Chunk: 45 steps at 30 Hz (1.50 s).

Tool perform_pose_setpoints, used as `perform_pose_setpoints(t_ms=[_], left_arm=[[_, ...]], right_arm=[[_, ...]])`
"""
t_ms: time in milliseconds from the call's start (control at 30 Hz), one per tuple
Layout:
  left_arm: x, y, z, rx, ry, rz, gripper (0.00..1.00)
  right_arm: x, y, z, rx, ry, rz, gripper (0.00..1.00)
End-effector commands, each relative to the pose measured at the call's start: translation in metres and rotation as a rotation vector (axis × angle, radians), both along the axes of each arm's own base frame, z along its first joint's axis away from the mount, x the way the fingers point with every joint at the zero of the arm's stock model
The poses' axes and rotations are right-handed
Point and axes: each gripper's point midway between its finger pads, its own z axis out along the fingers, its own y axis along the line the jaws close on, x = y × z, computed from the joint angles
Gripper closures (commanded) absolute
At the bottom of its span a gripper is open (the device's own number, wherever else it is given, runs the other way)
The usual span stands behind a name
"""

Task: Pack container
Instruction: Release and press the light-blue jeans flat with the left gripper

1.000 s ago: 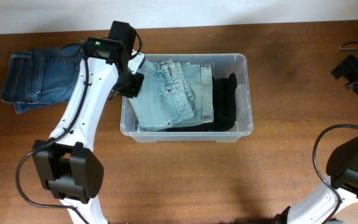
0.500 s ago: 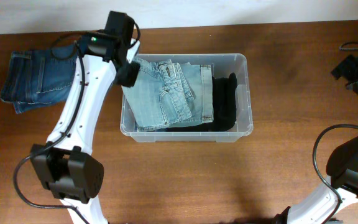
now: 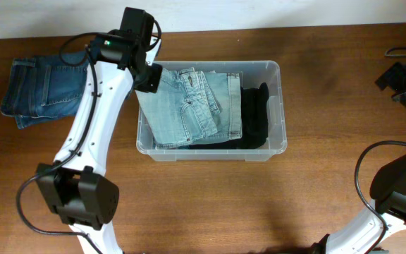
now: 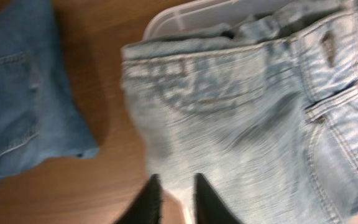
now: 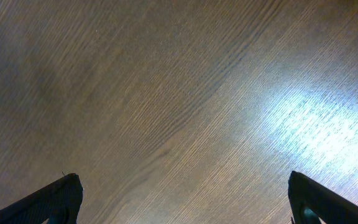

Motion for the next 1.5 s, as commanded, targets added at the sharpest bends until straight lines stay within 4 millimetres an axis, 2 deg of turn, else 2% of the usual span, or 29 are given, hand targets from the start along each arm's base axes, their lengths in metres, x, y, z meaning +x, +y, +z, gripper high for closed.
perform_pose_setpoints(t_ms=[0, 33, 233, 500, 733, 1100, 1367, 1467], left_arm=[[0.008, -0.016, -0.023, -0.071, 0.047, -0.003, 0.95], [0.009, -0.018, -0.028, -0.079, 0.055, -0.004, 0.99], [0.014, -0.032, -0.054, -0.107, 0.102, -0.028, 0.99], [0.01, -0.05, -0.102, -0.078, 0.202, -0.058, 0.99], [0.004, -0.081, -0.131, -0.061, 0.239, -0.12, 0.99], [-0.009, -0.13, -0.148, -0.058, 0.242, -0.22, 0.99], [-0.022, -0.169, -0.147, -0.053, 0.215, -0.321, 0.99], [-0.022, -0.171, -0.144, -0.009, 0.194, -0.334, 0.99]], right_arm=[[-0.001, -0.003, -0.006, -0.005, 0.02, -0.01, 0.02], [-0.001, -0.003, -0.006, -0.005, 0.02, -0.01, 0.02], [-0.001, -0.003, -0.006, -0.005, 0.02, -0.01, 0.02], [-0.001, -0.003, -0.006, -0.005, 0.02, -0.01, 0.02], [-0.001, -0.003, -0.006, -0.005, 0.02, -0.01, 0.02], [-0.001, -0.003, -0.006, -0.005, 0.02, -0.01, 0.02], [-0.001, -0.003, -0.006, -0.005, 0.02, -0.01, 0.02], [-0.001, -0.003, -0.006, -0.005, 0.02, -0.01, 0.02]])
